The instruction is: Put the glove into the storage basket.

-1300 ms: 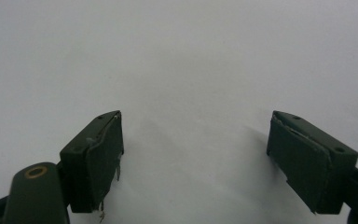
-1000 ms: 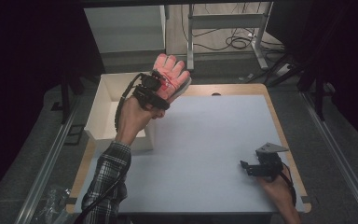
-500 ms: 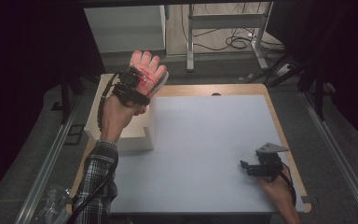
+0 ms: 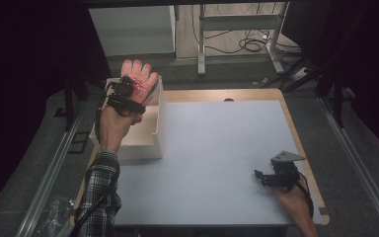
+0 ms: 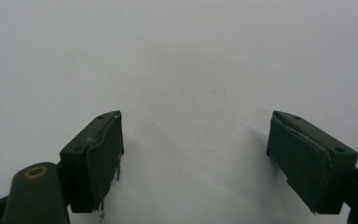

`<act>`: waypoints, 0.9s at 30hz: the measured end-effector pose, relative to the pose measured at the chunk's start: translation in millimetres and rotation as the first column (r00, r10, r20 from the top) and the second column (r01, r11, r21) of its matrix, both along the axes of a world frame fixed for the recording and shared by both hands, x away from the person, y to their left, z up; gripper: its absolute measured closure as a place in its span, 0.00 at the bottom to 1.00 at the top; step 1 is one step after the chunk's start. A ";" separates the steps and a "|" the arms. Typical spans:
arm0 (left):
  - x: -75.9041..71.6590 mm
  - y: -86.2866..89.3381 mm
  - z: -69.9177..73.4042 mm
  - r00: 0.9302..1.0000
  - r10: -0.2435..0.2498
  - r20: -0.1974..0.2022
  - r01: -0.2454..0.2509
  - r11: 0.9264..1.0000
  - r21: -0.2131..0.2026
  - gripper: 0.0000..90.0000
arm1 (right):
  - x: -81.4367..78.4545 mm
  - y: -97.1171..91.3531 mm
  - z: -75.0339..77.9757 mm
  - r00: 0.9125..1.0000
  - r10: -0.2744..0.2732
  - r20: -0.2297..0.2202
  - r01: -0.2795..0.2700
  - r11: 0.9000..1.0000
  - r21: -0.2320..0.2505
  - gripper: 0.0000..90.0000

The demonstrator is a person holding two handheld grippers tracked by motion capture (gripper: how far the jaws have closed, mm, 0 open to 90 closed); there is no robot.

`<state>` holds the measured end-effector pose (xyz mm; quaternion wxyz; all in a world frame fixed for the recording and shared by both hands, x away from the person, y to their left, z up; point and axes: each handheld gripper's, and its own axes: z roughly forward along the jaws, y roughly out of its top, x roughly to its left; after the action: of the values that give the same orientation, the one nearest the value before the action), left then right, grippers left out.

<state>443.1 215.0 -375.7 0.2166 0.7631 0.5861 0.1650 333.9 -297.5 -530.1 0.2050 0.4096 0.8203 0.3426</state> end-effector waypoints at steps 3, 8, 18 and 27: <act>3.0 2.7 -8.5 1.000 0.015 -0.006 -0.015 1.000 0.004 0.44 | 0.0 0.0 0.0 1.000 0.000 0.000 0.000 1.000 0.001 0.21; 9.2 5.1 -24.9 0.999 0.029 -0.022 -0.029 1.000 0.009 0.44 | 0.0 0.0 0.0 1.000 0.000 -0.001 0.000 1.000 0.001 0.21; 19.3 5.5 -56.6 0.997 0.041 -0.070 -0.040 0.999 0.017 0.43 | -0.1 -0.1 0.1 1.000 0.000 -0.001 0.000 1.000 0.001 0.21; 31.8 -5.9 -78.4 0.992 0.031 -0.120 -0.026 0.999 0.036 0.43 | 0.0 -0.1 0.0 1.000 0.001 0.000 -0.001 1.000 0.001 0.21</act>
<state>474.8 209.1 -454.1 0.1654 0.7668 0.6060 0.1319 333.9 -297.6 -530.1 0.2046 0.4094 0.8204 0.3429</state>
